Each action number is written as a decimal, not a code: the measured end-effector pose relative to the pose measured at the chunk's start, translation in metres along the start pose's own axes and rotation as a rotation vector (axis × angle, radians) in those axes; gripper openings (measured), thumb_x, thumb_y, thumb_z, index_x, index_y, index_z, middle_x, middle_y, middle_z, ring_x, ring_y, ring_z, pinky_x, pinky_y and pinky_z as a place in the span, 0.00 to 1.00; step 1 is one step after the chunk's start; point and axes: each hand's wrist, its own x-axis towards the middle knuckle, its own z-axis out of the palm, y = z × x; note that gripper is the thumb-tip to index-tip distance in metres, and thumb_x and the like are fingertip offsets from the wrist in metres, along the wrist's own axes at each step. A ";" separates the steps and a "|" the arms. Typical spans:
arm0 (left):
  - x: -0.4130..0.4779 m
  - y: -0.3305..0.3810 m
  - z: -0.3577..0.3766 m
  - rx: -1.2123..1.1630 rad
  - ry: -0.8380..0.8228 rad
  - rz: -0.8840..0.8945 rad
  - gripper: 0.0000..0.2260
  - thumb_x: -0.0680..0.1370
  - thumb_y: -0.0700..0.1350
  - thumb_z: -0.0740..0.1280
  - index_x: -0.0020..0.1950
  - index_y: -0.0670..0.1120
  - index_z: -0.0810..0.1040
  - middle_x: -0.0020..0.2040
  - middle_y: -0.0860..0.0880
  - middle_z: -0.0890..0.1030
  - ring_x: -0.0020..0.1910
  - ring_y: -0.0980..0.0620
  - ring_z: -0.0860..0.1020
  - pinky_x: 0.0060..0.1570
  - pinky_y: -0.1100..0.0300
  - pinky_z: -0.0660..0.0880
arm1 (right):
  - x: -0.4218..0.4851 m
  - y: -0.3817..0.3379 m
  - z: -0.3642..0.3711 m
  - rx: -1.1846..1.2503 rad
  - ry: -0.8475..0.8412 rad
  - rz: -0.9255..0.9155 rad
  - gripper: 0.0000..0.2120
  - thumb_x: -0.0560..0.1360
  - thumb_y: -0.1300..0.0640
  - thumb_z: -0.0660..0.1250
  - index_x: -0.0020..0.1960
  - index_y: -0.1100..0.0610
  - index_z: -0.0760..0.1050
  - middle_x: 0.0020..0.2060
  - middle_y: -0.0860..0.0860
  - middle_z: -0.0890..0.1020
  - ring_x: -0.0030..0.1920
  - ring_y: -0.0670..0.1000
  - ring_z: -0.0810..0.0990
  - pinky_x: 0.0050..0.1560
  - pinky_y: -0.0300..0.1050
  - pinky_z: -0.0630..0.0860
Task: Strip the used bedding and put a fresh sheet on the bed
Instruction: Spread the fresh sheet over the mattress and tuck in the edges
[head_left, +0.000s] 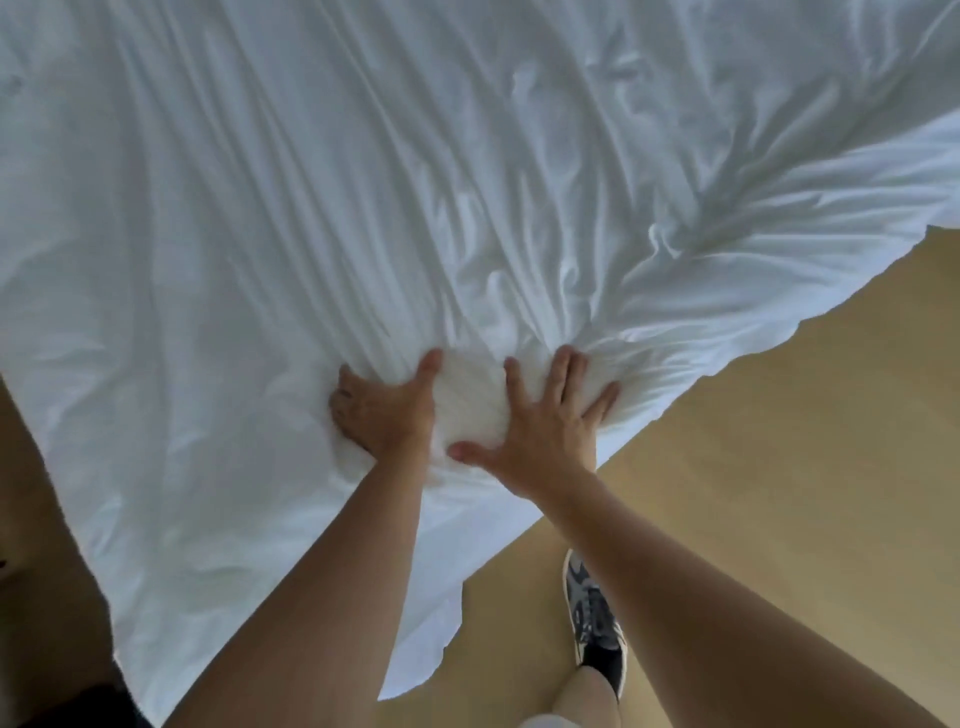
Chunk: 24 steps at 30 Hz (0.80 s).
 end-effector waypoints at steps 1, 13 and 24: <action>-0.002 -0.007 -0.002 0.042 0.000 0.082 0.48 0.65 0.71 0.74 0.72 0.39 0.69 0.66 0.35 0.74 0.67 0.36 0.71 0.70 0.46 0.64 | -0.007 -0.004 0.005 -0.016 0.012 0.003 0.54 0.63 0.16 0.50 0.80 0.45 0.46 0.78 0.67 0.43 0.78 0.68 0.36 0.69 0.75 0.31; -0.020 -0.139 -0.075 0.828 -0.195 1.139 0.20 0.81 0.61 0.63 0.59 0.46 0.77 0.54 0.46 0.80 0.54 0.41 0.77 0.54 0.48 0.71 | -0.063 -0.021 0.004 0.357 0.497 0.051 0.06 0.79 0.58 0.63 0.44 0.52 0.72 0.42 0.50 0.77 0.49 0.56 0.75 0.54 0.50 0.64; 0.016 -0.196 -0.144 0.672 -0.464 1.240 0.26 0.82 0.65 0.50 0.49 0.46 0.78 0.39 0.44 0.83 0.44 0.39 0.81 0.38 0.54 0.70 | -0.133 -0.079 0.048 0.481 0.538 0.042 0.12 0.77 0.61 0.66 0.37 0.53 0.67 0.36 0.48 0.71 0.44 0.56 0.74 0.49 0.47 0.67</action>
